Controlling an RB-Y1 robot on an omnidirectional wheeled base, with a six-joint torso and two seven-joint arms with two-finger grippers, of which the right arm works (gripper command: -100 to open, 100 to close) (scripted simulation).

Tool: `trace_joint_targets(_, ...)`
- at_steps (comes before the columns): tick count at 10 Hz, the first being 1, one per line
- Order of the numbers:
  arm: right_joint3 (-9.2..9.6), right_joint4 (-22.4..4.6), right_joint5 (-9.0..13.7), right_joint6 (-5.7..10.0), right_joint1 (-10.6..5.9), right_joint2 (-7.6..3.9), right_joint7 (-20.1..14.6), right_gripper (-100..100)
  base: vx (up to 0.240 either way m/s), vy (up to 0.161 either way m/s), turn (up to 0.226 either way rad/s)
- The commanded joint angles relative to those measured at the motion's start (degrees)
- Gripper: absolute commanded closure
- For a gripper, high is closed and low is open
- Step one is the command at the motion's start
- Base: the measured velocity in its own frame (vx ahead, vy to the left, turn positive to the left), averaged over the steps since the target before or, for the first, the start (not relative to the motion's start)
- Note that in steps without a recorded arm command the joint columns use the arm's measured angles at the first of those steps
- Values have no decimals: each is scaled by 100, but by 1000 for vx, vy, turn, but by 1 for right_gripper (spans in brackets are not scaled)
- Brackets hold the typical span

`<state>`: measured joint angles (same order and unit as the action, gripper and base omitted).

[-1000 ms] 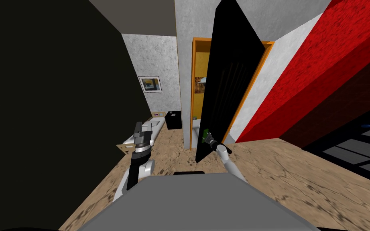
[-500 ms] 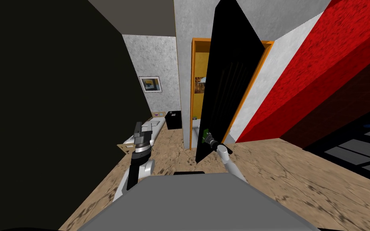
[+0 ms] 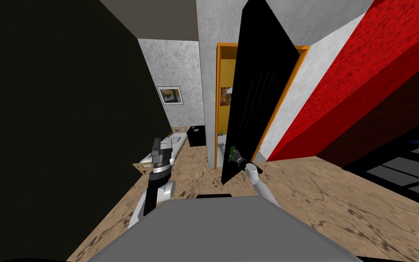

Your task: Pull the door open

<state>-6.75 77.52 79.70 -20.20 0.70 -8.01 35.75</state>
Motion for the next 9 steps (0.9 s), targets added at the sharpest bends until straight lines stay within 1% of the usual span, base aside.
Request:
trace_joint_targets(1, -43, -114, 250, -175, 47, -22, -40, 100, -32, -65, 130)
trace_joint_targets(2, -82, -162, 459, -316, 38, -47, -96, 100, -50, -114, 185)
trace_joint_targets(4, -82, -162, 459, -316, 38, -47, -96, 100, -15, -65, 40)
trace_joint_targets(6, -82, -162, 459, -316, 38, -47, -96, 100, 3, 2, -35)
trace_joint_targets(9, -82, -162, 459, -316, 38, -47, -96, 100, 1, 3, 1)
